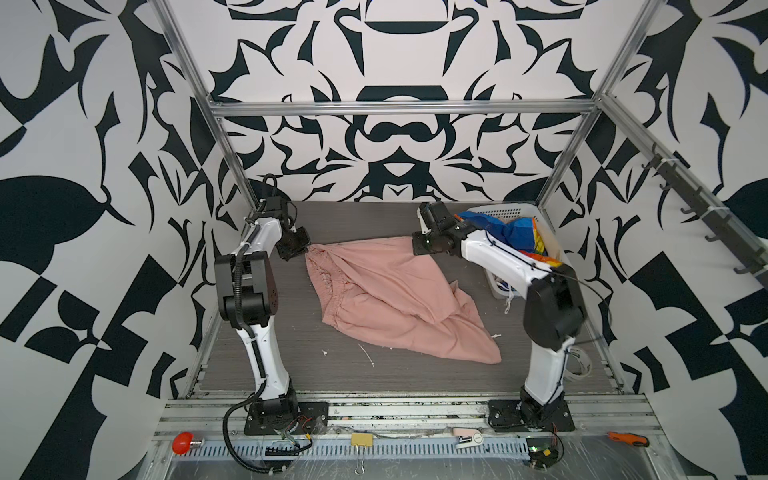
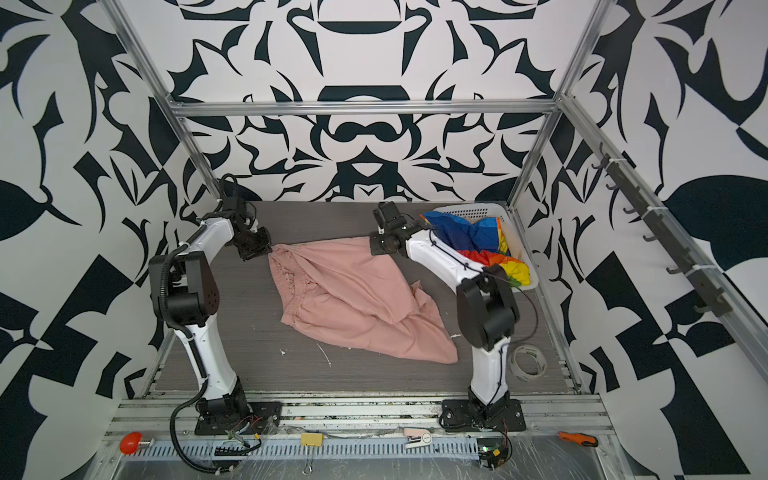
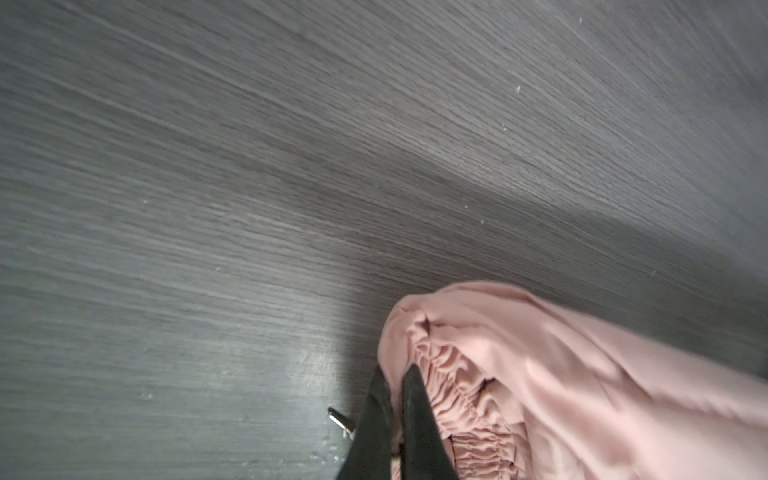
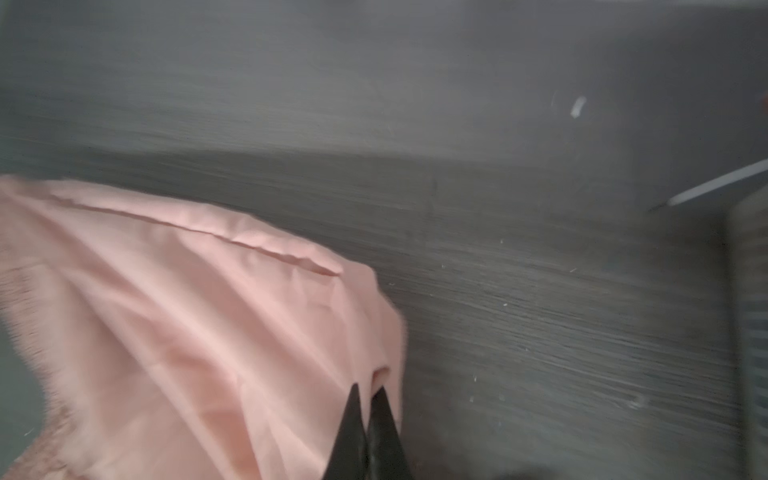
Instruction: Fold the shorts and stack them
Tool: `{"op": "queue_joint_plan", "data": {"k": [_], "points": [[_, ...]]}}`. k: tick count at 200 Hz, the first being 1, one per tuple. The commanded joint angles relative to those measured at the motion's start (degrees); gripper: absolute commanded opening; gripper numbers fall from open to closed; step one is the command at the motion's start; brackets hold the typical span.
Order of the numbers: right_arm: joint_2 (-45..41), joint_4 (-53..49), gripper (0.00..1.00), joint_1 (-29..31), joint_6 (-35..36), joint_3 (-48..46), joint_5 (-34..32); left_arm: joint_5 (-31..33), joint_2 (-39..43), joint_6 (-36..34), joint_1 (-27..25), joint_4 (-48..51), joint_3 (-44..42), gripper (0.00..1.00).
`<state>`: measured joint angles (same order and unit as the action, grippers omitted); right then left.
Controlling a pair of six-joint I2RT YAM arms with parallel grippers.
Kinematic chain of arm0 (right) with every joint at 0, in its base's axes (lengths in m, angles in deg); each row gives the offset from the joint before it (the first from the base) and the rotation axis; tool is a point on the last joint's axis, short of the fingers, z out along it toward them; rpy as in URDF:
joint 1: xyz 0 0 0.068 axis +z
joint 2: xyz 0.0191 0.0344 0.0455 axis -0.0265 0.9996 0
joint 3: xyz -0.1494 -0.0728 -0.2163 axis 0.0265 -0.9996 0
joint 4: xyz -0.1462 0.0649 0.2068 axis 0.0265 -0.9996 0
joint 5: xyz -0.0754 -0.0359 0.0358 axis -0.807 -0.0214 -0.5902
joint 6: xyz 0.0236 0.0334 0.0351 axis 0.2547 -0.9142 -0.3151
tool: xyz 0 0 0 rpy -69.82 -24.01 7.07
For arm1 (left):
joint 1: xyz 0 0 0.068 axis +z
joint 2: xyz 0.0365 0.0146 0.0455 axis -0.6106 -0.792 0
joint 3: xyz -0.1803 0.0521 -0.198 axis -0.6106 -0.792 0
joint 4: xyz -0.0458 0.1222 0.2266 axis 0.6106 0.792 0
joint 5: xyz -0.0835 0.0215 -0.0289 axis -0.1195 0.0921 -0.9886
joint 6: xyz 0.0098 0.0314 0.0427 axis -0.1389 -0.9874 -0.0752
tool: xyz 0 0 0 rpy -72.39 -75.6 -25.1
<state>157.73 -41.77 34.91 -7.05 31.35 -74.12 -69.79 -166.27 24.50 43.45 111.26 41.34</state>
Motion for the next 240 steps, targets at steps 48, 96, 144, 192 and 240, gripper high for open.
{"op": "queue_joint_plan", "data": {"k": [48, 96, 144, 192, 240], "points": [[-8.6, -1.4, 0.45, 18.1, -6.2, -21.0, -6.9, -0.2, 2.6, 1.5, 2.4, 1.0, -1.2, 0.00], [-19.3, 1.1, 0.62, 1.3, -6.0, -25.2, 3.5, 0.5, 4.7, 0.7, 1.6, -0.3, -2.4, 0.00], [-12.1, 4.6, 0.62, -2.1, -8.4, -23.4, 11.4, 1.3, 4.7, 0.0, 0.3, 0.0, -2.1, 0.00], [-5.4, 12.8, 0.53, -1.4, -13.7, -24.3, 18.6, 0.4, 4.6, 0.2, 0.2, -0.1, -2.1, 0.00], [-2.3, 17.6, 0.41, -1.5, -16.0, -23.6, 19.2, -0.2, 4.8, 0.2, 0.1, -0.2, -2.1, 0.00]]}}
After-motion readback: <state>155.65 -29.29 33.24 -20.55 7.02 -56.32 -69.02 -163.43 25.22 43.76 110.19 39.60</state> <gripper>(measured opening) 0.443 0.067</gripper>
